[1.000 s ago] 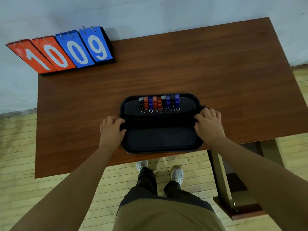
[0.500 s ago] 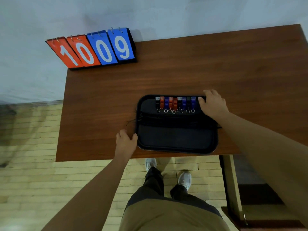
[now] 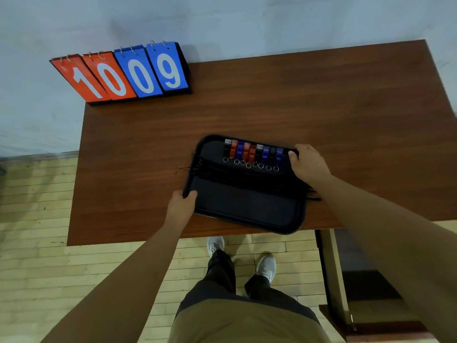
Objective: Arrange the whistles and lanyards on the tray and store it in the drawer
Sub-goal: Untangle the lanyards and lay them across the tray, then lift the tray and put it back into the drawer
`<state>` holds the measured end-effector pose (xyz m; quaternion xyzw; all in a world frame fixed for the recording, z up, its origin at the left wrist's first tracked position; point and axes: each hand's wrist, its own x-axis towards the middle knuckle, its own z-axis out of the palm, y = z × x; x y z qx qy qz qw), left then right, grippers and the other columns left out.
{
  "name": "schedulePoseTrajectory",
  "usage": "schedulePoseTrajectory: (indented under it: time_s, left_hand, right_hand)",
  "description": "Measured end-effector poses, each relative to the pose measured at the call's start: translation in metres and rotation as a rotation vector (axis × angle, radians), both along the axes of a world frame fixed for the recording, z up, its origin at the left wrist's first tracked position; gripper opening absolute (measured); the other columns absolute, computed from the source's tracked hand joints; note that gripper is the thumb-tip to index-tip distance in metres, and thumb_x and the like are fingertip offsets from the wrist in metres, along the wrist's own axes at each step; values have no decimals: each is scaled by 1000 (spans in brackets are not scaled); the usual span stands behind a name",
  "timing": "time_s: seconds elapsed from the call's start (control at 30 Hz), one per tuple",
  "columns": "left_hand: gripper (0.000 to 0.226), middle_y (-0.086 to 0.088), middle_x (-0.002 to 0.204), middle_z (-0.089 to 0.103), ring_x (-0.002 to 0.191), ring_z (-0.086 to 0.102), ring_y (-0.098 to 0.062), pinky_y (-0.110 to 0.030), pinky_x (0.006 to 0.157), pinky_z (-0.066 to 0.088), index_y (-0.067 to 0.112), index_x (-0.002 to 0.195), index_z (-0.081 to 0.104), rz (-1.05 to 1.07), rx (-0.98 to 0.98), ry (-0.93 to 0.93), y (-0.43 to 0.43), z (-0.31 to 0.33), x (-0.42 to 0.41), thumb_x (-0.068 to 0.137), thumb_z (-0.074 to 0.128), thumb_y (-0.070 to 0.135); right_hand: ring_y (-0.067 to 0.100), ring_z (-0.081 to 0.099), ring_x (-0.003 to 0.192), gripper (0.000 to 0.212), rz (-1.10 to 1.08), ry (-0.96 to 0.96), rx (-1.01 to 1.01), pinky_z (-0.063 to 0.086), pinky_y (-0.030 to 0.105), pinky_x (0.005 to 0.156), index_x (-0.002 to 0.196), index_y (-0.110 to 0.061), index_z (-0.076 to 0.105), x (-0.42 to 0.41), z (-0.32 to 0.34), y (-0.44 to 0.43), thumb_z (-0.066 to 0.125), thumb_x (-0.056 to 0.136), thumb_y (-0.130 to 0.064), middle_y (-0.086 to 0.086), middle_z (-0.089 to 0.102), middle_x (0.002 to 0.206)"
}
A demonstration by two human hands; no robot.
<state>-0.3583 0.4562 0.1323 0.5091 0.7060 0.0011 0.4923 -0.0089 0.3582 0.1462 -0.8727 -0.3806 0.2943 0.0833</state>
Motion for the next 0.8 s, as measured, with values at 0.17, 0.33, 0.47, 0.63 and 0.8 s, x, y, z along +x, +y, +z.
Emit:
schedulePoseTrajectory:
  time_s: [0.17,0.33,0.47,0.63,0.8]
  left_hand:
    - [56,-5,115,52,102,53,-25,-36,83,42,7,140,44,108,63,-19,24,4,13,95,53,40]
    - [62,-4,125,55,111,54,-23,-37,97,45,14,140,44,266,17,-154,43,4,22,87,59,43]
    - [82,-7,136,53,123,53,-22,-41,110,43,16,147,39,330,-44,-277,48,0,28,76,64,47]
    - [59,-5,133,55,119,54,-20,-38,107,45,17,144,43,296,-55,-328,34,4,39,90,61,33]
    - [73,10,139,58,121,59,-16,-42,105,48,41,149,38,206,-91,-396,24,-9,33,81,64,37]
  right_hand:
    - [33,46,132,47,-72,36,29,40,49,109,141,-6,48,-4,-2,-17,38,106,-35,14,50,143]
    - [33,53,118,35,-139,36,93,44,42,97,124,-1,58,-11,-2,-37,40,105,-25,17,56,126]
    - [32,54,107,34,-167,29,72,45,41,92,109,4,64,-19,-5,-51,38,105,-18,19,57,113]
    - [23,50,90,32,-204,38,23,46,37,87,106,-1,65,-31,-11,-69,39,103,-19,10,51,103]
    - [28,65,87,28,-316,112,33,57,40,78,105,-8,69,-41,-17,-81,44,98,-21,12,67,97]
